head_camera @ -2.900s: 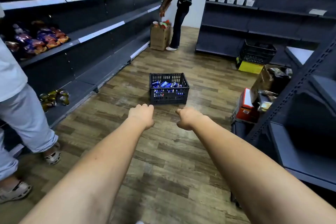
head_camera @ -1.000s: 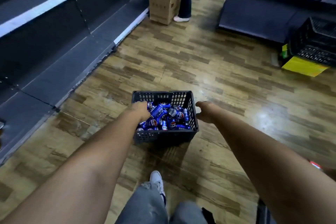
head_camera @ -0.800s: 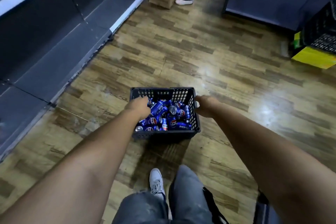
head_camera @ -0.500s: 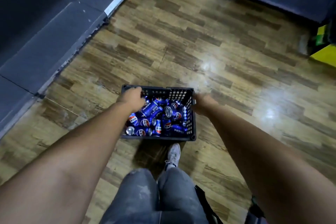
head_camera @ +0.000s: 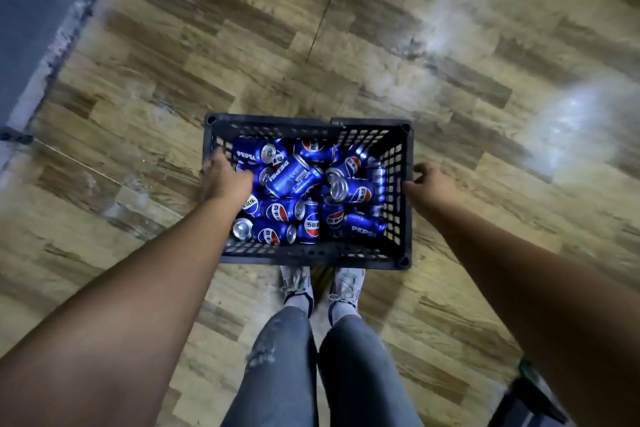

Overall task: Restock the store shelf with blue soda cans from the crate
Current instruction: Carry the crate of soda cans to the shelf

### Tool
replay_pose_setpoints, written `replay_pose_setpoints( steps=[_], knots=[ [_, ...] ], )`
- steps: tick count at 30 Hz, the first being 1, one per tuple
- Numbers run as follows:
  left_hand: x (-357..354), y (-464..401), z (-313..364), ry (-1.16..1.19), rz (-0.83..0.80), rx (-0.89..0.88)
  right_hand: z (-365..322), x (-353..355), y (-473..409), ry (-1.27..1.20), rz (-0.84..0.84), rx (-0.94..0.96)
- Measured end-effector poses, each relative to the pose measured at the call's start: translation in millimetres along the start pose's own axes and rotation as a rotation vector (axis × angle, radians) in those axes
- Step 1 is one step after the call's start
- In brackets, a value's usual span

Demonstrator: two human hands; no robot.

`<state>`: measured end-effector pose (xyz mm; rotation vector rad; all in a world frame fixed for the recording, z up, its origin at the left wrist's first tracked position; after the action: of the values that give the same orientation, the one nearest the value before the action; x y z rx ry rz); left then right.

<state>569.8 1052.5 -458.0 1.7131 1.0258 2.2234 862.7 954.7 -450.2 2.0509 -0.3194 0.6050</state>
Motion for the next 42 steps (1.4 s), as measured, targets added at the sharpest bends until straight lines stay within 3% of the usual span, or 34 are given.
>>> replay_pose_setpoints(
  steps=[8, 14, 20, 24, 28, 34, 39, 42],
  knots=[
    [-92.7, -105.8, -110.5, 0.023, -0.035, 0.229, 84.5, -75.2, -84.8, -0.146, 0.111, -0.244],
    [-96.0, -136.6, -117.0, 0.058, 0.013, 0.296, 108.7, -90.4, -112.8, -0.259, 0.271, -0.274],
    [-99.3, -167.0, -131.3, 0.106, -0.096, 0.305, 109.6, -84.5, -124.6, -0.192, 0.300, -0.291],
    [-93.4, -165.0, -118.0, 0.015, -0.029, 0.326, 110.5, -84.5, -126.4, -0.209, 0.349, -0.334],
    [-93.0, -169.0, -111.8, 0.067, -0.009, 0.333, 109.2, -84.1, -126.9, -0.195, 0.381, -0.313],
    [-94.7, -173.0, -108.2, 0.083, 0.094, 0.389, 112.2, -81.5, -126.4, -0.114, 0.344, -0.265],
    [-87.7, -169.4, -100.0, -0.013, 0.069, 0.383, 110.7, -76.5, -131.9, -0.101, 0.265, -0.305],
    [-85.5, -172.6, -101.1, 0.098, -0.015, 0.357, 109.6, -72.3, -133.7, -0.111, 0.234, -0.340]
  ],
)
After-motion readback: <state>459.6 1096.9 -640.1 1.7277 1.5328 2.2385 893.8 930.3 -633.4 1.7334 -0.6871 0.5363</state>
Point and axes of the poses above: each hand's wrist, its own y-axis away from the middle knuckle, its own x-axis out of the back of the hand, z = x × y, the point moved 2 cm from there along -y, towards the middle knuckle, and after that the axes turned 14 degrees about -y, right-handed, at the moved point
